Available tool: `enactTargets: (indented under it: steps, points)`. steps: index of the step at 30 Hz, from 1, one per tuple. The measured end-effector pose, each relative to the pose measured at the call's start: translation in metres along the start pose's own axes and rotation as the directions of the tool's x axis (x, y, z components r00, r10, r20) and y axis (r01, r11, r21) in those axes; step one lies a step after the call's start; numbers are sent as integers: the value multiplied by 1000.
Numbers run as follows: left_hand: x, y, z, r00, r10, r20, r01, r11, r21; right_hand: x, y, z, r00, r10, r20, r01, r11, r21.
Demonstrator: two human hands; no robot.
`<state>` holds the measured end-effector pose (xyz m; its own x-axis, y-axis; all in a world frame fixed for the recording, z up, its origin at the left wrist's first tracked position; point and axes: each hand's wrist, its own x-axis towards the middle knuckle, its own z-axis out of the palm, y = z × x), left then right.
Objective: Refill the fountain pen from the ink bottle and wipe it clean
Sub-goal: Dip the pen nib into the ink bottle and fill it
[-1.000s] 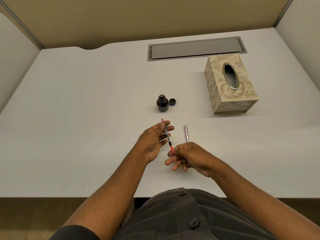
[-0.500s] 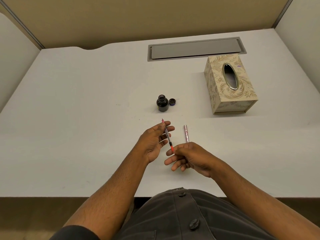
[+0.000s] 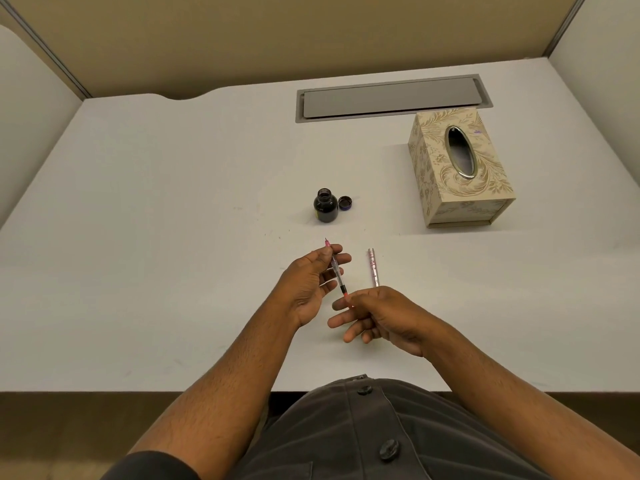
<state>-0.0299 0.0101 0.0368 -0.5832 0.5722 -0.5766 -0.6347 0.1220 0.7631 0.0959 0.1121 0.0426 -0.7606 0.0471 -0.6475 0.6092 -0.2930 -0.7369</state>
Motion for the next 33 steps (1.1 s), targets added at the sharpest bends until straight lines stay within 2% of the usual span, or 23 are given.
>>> enactTargets:
  steps: [12, 18, 22, 25, 27, 30, 33]
  points:
    - [-2, -2, 0, 1000, -3, -7, 3, 1000, 5, 1, 5, 1, 998, -36, -46, 31, 995, -96]
    - [-2, 2, -7, 999, 2, -39, -3, 1000, -31, 4, 8, -1, 978, -93, -189, 100, 995, 25]
    - [-2, 7, -12, 998, 30, -51, -30, 1000, 4, 7, 5, -4, 934, -120, -336, 172, 977, 127]
    - [-3, 10, -19, 998, 40, -54, -35, 995, 92, 8, -2, -10, 902, -152, -404, 236, 957, 168]
    - [-5, 13, -25, 999, 44, -16, -40, 973, 228, 9, -9, -15, 883, -183, -431, 268, 953, 144]
    - [-8, 19, -29, 993, 53, 101, -96, 866, 491, 11, -26, -21, 860, -246, -448, 288, 957, 27]
    - [-7, 31, -26, 978, 27, 205, -153, 761, 631, 15, -48, -24, 845, -336, -417, 295, 942, -161]
